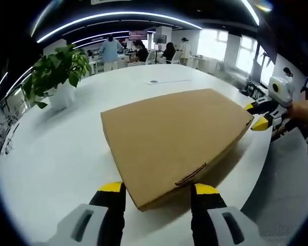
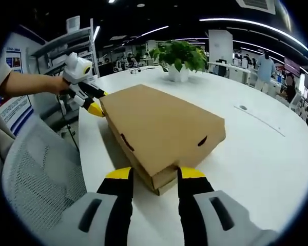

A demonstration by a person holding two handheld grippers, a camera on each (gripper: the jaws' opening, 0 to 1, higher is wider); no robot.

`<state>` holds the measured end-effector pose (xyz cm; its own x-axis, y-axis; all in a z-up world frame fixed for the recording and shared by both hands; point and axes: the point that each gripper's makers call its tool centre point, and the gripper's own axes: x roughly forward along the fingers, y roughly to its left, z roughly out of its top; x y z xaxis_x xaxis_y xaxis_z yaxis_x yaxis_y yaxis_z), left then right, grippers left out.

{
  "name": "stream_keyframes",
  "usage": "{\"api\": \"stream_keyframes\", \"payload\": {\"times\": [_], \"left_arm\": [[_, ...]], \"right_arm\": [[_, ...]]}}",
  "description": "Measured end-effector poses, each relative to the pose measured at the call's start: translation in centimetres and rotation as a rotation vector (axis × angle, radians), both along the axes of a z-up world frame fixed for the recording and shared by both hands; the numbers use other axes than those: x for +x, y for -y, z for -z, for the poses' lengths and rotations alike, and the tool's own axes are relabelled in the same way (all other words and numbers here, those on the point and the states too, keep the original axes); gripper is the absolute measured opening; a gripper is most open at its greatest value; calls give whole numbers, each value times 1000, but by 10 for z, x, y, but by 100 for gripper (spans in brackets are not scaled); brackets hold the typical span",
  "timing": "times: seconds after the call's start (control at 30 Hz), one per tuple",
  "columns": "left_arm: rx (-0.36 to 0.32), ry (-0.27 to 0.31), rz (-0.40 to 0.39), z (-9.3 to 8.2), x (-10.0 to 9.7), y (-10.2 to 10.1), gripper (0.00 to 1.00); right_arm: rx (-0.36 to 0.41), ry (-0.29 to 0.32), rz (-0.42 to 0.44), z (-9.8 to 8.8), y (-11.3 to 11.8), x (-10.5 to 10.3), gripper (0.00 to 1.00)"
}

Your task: Operate the shoe box by opening the lid, removing the specified soft item, and placing it in the target area until the item is outside and the box remains undamaged.

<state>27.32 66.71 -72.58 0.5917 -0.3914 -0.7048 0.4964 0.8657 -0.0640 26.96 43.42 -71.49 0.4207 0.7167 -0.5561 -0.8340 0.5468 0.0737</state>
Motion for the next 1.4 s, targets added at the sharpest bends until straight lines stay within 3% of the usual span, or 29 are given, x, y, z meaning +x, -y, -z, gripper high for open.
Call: {"api": "stream_keyframes", "payload": {"times": [0.4,0.87,1.4], "left_arm": [[-8,31,7,-17,0,-1,54],[-18,86,7,-54,2,0,55],[-39,162,-23,-92,24,-2,52]], "right_arm": [[0,42,-8,-16,-1,-2,29],[34,99,-1,-55,-2,4,31],[78,173,36,-90,-2,27,30]]}}
